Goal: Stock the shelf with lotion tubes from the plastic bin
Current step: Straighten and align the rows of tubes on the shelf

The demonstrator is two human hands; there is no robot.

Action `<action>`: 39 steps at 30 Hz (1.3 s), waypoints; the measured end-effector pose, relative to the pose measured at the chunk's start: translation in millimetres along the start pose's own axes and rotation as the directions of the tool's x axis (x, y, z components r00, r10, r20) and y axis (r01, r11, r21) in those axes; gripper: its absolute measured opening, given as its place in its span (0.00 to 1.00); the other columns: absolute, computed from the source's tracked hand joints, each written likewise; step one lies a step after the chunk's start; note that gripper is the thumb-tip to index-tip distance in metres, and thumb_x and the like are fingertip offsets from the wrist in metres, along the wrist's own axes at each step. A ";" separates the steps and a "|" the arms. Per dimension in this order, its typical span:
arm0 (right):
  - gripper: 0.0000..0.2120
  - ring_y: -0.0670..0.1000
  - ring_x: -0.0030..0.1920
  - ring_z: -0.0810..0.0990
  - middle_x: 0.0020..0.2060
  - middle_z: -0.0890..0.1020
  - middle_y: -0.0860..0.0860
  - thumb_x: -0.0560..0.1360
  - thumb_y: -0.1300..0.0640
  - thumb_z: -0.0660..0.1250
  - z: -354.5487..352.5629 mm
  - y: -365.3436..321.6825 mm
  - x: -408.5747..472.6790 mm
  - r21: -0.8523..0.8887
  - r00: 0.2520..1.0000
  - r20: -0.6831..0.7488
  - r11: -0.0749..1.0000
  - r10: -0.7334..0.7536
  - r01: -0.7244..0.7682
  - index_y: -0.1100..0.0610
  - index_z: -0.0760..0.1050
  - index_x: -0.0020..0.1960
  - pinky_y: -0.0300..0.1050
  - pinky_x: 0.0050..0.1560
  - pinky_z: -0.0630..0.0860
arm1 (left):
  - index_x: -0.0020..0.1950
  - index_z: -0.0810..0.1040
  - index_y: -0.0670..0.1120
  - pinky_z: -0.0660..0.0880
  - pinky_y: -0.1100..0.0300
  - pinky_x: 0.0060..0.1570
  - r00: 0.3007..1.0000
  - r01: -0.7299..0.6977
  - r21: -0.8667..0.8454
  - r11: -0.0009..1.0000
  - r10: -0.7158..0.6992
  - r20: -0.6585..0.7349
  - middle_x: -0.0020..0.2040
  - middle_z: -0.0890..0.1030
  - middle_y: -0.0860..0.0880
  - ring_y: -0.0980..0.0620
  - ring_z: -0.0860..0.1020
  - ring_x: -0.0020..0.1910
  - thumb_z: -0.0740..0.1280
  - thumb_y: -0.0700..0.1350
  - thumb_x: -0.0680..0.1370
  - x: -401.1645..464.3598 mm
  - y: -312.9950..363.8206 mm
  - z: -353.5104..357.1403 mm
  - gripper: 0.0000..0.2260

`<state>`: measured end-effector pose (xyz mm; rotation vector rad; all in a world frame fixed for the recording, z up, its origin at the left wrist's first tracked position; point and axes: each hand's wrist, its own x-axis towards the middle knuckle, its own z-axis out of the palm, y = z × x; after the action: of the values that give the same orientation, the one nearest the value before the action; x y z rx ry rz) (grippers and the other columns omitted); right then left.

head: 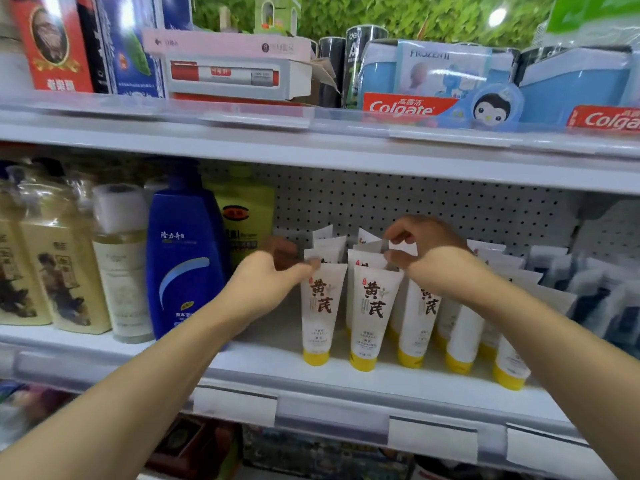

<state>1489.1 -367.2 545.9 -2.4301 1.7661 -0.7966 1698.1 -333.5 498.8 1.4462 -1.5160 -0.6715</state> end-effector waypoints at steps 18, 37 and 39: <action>0.05 0.44 0.45 0.80 0.45 0.84 0.46 0.73 0.55 0.70 15.2 15.3 47.1 -0.003 0.934 0.316 0.985 -0.165 0.175 0.52 0.81 0.48 0.42 0.55 0.71 | 0.48 0.80 0.48 0.76 0.66 0.41 0.953 -0.004 0.384 0.923 -0.113 0.281 0.38 0.80 0.56 0.58 0.78 0.41 0.70 0.42 0.73 75.9 25.0 -4.8 0.05; 0.01 0.45 0.43 0.81 0.41 0.83 0.46 0.73 0.58 0.70 12.7 19.0 47.8 0.025 0.924 0.347 0.986 -0.162 0.164 0.53 0.80 0.44 0.41 0.47 0.76 | 0.38 0.78 0.50 0.80 0.52 0.52 0.945 -0.080 0.403 0.912 -0.059 0.322 0.43 0.83 0.50 0.49 0.81 0.48 0.70 0.38 0.73 74.5 23.6 -9.3 0.08; 0.01 0.46 0.43 0.81 0.42 0.83 0.47 0.73 0.58 0.70 13.6 19.8 47.5 0.032 0.925 0.342 0.986 -0.165 0.164 0.53 0.80 0.44 0.42 0.48 0.77 | 0.38 0.78 0.50 0.80 0.52 0.52 0.946 -0.079 0.399 0.914 -0.058 0.320 0.43 0.83 0.50 0.49 0.81 0.48 0.70 0.38 0.73 75.2 23.5 -8.5 0.08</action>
<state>1488.0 -420.5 546.0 -2.5473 1.4480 -0.3480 1701.8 -400.6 540.8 1.6934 -2.0139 -0.6339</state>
